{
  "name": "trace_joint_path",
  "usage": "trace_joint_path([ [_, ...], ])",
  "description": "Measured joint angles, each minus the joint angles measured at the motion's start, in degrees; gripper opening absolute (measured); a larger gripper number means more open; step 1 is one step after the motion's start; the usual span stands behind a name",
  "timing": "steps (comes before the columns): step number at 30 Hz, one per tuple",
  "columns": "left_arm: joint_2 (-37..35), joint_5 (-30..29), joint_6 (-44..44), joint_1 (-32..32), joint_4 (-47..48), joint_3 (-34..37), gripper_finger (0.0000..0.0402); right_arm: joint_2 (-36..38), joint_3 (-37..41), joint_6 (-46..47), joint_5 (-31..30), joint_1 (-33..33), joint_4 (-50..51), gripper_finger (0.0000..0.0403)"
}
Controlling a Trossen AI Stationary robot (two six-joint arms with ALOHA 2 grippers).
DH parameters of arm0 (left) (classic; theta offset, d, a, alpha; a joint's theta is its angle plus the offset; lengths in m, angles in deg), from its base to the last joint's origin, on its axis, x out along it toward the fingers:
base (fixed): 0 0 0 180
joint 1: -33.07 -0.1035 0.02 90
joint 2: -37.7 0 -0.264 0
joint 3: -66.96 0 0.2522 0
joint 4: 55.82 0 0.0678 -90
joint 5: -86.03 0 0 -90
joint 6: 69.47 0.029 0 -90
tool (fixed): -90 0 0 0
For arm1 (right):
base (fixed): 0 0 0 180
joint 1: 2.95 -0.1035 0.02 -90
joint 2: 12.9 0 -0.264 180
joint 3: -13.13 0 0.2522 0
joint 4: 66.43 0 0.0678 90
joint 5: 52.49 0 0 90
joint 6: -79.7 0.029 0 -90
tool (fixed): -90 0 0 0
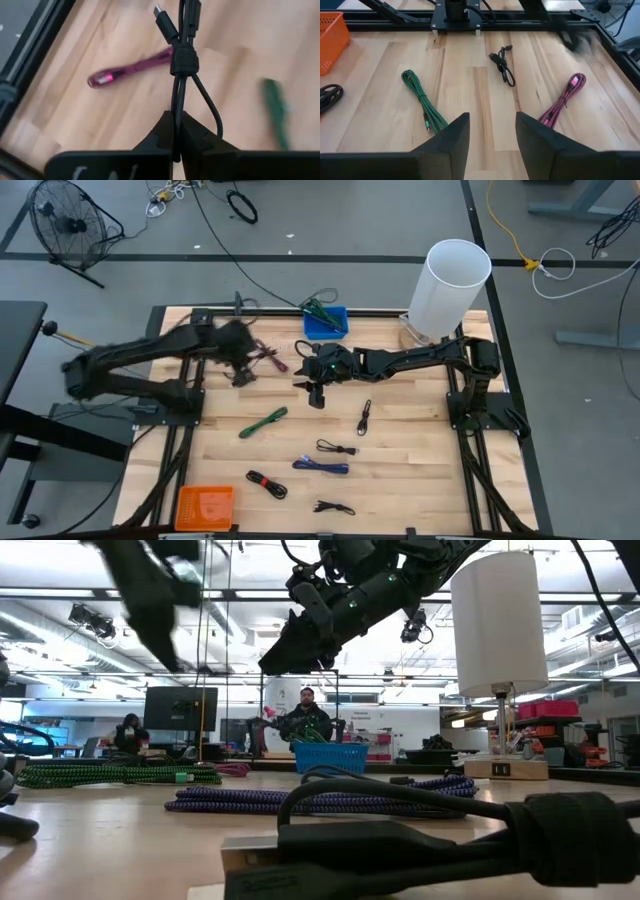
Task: Pick & Place USB Port
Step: Put the black charger cable into the orange basket
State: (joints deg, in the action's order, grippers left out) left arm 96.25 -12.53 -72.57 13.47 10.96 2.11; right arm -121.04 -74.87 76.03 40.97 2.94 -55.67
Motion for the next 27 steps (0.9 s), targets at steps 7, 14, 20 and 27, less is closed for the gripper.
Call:
trace_joint_path([
  [7,-18.02,0.45,-19.68,17.97,13.5,0.0,0.0009,0.0,0.0,0.14,-0.02,1.2,1.08,0.016],
  [14,-20.21,-5.16,-36.03,39.28,14.54,0.0,0.0009,0.0,0.0,0.17,-0.23,1.29,1.08,0.016],
  [20,-10.07,-8.1,-45.82,55.6,14.44,0.02,0.0009,0.0,0.0,1.39,-1.46,1.29,3.57,0.016],
  [27,1.34,-7.89,-61.39,72.42,9.96,0.04,0.0009,0.0,0.0,1.65,-1.48,1.31,4.06,0.016],
])
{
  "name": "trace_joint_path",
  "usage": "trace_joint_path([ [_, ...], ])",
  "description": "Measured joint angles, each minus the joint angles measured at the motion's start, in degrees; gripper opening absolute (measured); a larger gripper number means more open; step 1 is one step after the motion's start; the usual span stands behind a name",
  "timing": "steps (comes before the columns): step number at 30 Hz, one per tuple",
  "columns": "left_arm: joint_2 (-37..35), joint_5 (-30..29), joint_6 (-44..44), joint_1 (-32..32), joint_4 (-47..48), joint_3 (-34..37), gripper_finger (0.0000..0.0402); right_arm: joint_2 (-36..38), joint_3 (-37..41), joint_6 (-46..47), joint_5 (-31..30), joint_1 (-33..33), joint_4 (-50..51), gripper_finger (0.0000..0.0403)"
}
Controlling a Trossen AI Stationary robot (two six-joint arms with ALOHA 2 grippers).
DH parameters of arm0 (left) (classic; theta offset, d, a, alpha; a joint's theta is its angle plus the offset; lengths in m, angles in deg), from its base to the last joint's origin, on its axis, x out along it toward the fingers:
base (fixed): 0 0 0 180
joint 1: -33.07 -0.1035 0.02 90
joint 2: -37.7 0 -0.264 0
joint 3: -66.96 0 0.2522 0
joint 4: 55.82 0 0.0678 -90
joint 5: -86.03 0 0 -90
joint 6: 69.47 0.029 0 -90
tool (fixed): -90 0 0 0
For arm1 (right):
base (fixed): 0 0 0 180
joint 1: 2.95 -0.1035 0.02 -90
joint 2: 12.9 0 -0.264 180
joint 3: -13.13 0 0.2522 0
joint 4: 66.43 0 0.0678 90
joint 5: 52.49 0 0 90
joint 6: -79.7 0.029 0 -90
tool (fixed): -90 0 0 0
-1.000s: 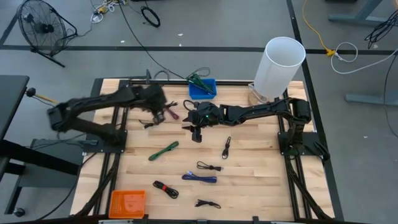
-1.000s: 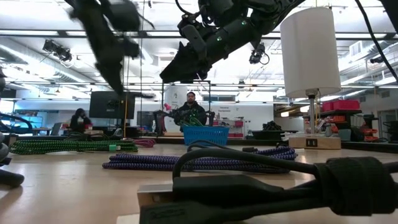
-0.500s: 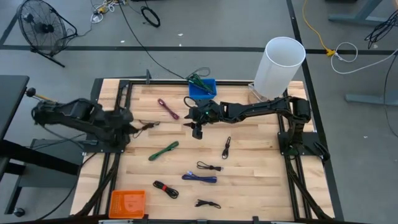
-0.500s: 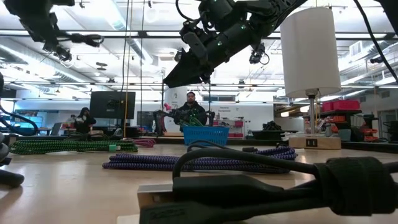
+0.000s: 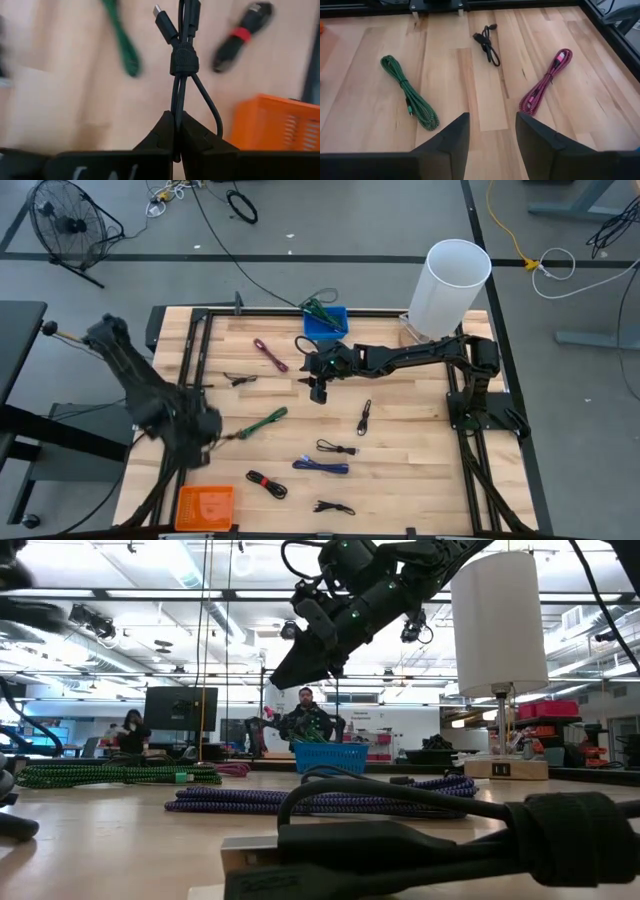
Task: Pick & Place USB Port
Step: Put the black charger cable into the orange basket
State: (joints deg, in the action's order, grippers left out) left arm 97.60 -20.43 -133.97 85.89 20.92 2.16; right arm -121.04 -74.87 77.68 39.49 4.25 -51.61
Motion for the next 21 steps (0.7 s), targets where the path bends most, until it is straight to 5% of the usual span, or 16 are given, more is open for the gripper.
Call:
trace_joint_path([
  [9,9.15,-1.78,-19.5,14.12,-12.46,0.0,0.0009,0.0,0.0,-1.47,-0.02,1.04,-3.01,0.016],
  [21,18.28,-0.57,-34.9,20.89,-29.11,0.0,0.0009,0.0,0.0,-1.54,-0.16,2.41,-4.48,0.016],
])
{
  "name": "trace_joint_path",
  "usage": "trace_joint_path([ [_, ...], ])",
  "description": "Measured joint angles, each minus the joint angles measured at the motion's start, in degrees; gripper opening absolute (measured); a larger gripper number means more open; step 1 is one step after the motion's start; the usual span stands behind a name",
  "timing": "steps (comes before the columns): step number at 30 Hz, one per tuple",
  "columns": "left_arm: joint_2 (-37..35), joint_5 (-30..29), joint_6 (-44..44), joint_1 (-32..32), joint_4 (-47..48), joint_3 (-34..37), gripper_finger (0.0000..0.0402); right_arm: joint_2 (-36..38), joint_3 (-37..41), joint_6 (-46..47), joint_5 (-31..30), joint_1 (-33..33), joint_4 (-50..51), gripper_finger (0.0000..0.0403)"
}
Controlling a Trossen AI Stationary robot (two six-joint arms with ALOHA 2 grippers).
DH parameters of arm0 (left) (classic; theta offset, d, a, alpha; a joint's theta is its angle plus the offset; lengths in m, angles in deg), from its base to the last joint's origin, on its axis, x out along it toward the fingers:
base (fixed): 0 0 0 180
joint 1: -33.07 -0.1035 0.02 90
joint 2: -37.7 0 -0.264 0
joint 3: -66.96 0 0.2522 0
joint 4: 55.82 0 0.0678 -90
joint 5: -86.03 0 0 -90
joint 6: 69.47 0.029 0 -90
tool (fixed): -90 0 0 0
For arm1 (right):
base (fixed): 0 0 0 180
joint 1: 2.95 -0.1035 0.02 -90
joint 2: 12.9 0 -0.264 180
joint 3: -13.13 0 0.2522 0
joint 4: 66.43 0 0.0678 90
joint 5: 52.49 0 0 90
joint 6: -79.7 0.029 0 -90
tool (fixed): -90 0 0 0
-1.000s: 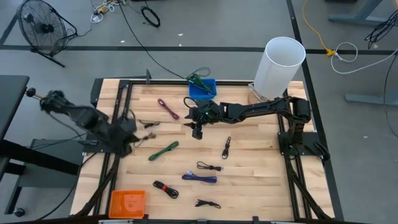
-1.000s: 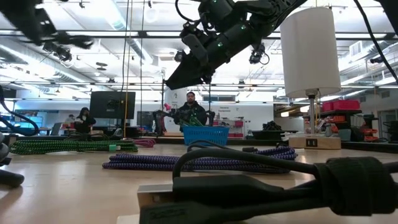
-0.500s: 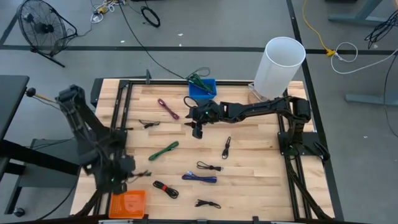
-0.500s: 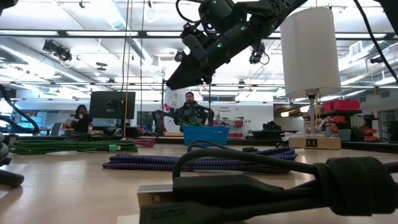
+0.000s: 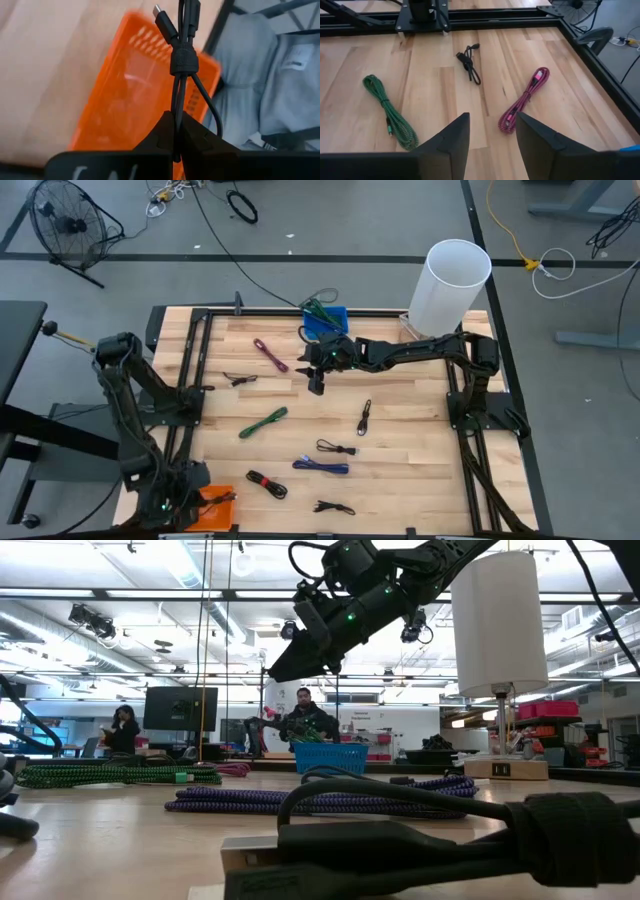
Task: Pick & Place USB Port
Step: Put the black charger cable into the orange basket
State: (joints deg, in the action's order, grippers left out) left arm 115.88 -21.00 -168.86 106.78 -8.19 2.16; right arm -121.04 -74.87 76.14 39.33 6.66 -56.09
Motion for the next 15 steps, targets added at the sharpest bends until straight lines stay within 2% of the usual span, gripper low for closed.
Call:
trace_joint_path([
  [3,1.68,2.5,-5.29,0.93,0.63,0.0,0.0009,0.0,0.0,0.0,0.13,-0.01,-0.02,0.016],
  [6,2.62,2.41,-9.69,1.31,-0.89,0.0,0.0009,0.0,0.0,0.0,0.17,-0.05,0.1,0.016],
  [10,3.09,4.13,-11.34,1.39,-5.3,-0.07,0.0009,0.0,0.0,-0.15,0.42,-0.03,1.01,0.016],
  [15,3.27,3.54,-12.52,1.35,-4.28,-1.58,0.0009,0.0,0.0,-0.37,0.62,-0.07,1.54,0.016],
])
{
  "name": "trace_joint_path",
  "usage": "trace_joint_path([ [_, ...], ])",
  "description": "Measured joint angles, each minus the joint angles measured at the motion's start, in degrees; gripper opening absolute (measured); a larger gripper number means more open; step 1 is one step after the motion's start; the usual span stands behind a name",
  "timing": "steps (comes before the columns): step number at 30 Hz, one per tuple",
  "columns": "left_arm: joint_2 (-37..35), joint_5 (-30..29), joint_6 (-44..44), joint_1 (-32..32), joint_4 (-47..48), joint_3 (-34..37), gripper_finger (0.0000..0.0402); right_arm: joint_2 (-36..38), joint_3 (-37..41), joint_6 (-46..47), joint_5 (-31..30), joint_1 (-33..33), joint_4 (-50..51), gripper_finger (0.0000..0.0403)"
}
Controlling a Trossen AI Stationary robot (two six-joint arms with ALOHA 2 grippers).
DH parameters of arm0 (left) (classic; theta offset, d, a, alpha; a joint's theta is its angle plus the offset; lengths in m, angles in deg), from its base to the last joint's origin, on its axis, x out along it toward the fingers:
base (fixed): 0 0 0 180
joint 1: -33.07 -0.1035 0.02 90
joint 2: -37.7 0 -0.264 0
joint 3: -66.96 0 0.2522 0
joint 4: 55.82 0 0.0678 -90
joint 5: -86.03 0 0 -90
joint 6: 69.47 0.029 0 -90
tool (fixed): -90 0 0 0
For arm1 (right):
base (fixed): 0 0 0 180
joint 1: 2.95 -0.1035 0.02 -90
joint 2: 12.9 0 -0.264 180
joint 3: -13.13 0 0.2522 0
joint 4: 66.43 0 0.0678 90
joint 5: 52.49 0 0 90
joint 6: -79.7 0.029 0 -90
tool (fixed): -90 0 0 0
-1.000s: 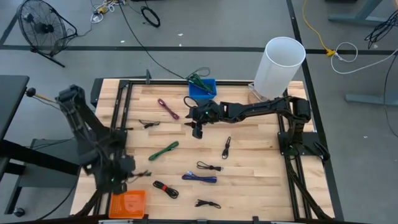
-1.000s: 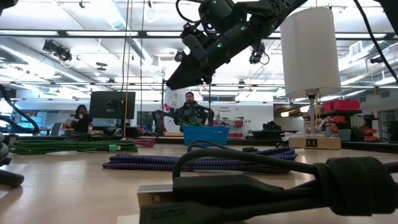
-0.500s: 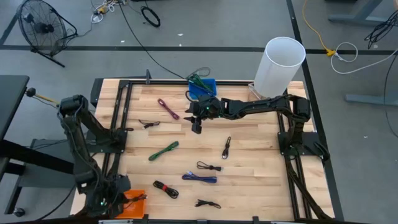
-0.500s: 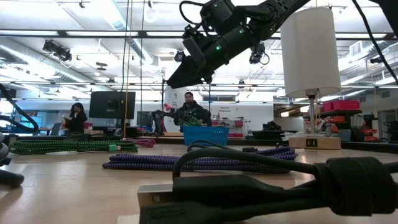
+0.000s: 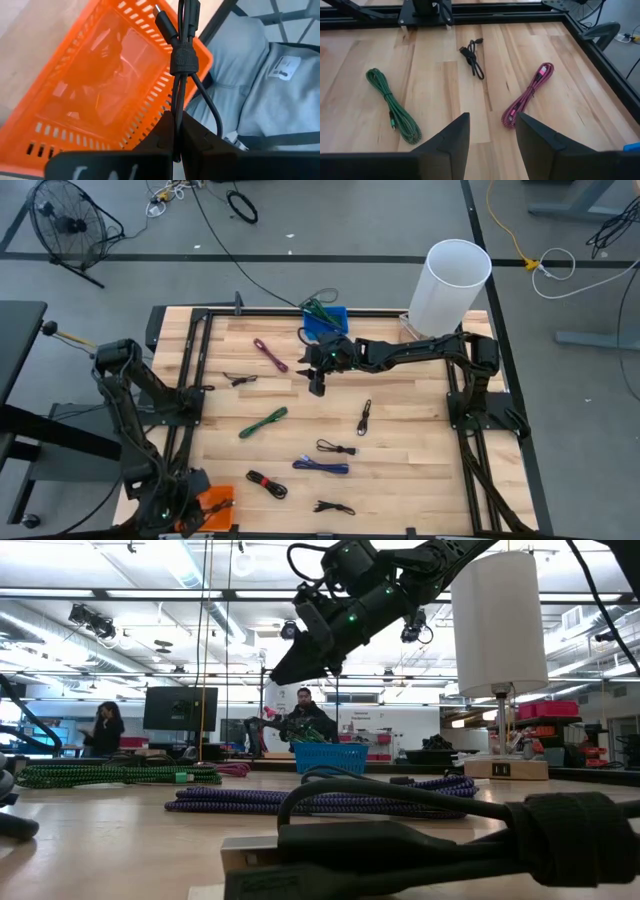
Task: Pick & Place USB Port
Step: Put the black charger cable into the orange basket
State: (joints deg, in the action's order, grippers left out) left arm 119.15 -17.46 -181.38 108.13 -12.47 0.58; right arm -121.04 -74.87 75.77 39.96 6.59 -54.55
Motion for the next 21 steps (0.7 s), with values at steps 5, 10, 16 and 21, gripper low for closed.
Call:
trace_joint_path([
  [5,0.07,0.94,-3.33,0.49,3.12,-1.59,0.0009,0.0,0.0,0.0,0.01,0.0,0.64,0.016],
  [10,0.09,1.59,-6.35,1.28,4.23,-1.83,0.0009,0.0,0.0,0.04,0.01,0.0,1.15,0.016],
  [16,0.09,2.59,-6.33,0.95,5.14,-1.95,0.0009,0.0,0.0,0.14,0.01,0.0,1.67,0.016],
  [21,0.09,2.91,-5.37,0.83,5.3,-2.01,0.0009,0.0,0.0,0.22,0.01,0.0,1.69,0.016],
])
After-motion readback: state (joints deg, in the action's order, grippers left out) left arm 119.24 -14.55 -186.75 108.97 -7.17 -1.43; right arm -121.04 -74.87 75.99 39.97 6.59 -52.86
